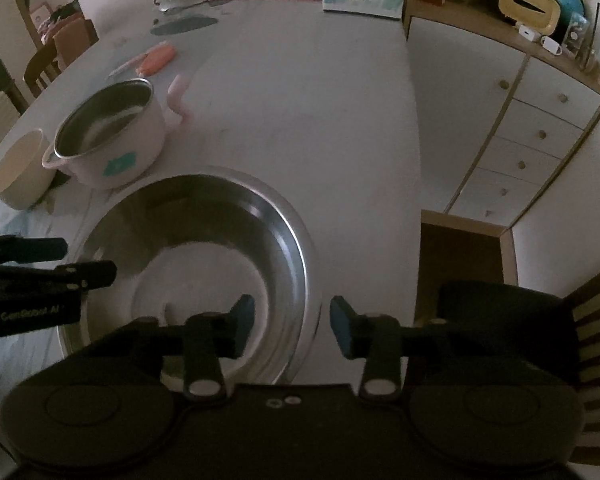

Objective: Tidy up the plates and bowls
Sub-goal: 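Move both tools to the large steel bowl and grip its rim, then carry the steel bowl beside the plate stack and lower it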

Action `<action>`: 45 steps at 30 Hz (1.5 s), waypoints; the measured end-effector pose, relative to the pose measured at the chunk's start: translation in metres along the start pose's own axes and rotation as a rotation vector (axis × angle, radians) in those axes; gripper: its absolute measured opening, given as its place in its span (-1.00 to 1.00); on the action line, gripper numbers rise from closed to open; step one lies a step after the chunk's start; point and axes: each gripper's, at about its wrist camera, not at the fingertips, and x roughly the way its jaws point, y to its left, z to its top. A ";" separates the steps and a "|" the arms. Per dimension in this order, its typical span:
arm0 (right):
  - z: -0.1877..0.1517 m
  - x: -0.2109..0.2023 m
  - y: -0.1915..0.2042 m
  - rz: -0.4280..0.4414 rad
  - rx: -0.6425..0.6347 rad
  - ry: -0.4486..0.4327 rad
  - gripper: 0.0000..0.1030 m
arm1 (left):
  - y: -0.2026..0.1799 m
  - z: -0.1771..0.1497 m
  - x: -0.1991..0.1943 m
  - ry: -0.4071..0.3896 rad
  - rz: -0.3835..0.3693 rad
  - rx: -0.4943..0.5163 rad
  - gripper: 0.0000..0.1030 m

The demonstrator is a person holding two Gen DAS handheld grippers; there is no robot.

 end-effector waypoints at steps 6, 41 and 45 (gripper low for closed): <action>-0.003 0.003 -0.001 0.005 -0.009 0.021 -0.47 | -0.003 -0.002 -0.001 0.009 -0.004 0.002 -0.49; -0.092 -0.082 0.040 -0.013 0.006 0.019 -0.72 | 0.015 -0.109 -0.098 0.036 -0.042 0.037 -0.70; -0.115 -0.094 0.053 -0.021 0.017 0.023 -0.72 | 0.021 -0.130 -0.110 0.049 -0.057 0.055 -0.70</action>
